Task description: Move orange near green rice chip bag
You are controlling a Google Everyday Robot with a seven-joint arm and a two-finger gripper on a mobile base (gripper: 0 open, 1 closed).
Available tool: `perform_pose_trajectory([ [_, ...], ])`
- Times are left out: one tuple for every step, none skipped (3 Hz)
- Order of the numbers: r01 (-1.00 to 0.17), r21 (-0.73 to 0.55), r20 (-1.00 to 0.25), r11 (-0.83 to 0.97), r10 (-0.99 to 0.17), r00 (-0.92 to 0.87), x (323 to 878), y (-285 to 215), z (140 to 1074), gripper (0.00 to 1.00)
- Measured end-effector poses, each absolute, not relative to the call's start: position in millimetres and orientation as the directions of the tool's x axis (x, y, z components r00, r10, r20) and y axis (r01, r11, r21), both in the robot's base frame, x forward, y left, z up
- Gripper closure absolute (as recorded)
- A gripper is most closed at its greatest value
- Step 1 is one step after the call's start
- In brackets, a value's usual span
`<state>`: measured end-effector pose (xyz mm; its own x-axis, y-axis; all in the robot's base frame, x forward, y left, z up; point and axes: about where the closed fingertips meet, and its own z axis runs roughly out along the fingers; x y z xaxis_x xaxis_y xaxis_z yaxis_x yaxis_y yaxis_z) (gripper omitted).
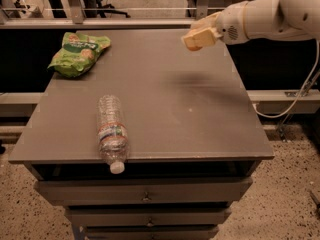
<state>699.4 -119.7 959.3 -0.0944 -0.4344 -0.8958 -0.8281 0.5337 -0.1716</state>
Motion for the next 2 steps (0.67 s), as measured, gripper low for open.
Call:
perform_pose_trajectory([
  [-0.867,-0.146,-0.923,0.476,-0.38,-0.053,727.3,-67.0,944.4,1.0],
  [-0.906,-0.108,-0.943,0.409,-0.332,-0.037,748.7,-2.6,931.5,1.0],
])
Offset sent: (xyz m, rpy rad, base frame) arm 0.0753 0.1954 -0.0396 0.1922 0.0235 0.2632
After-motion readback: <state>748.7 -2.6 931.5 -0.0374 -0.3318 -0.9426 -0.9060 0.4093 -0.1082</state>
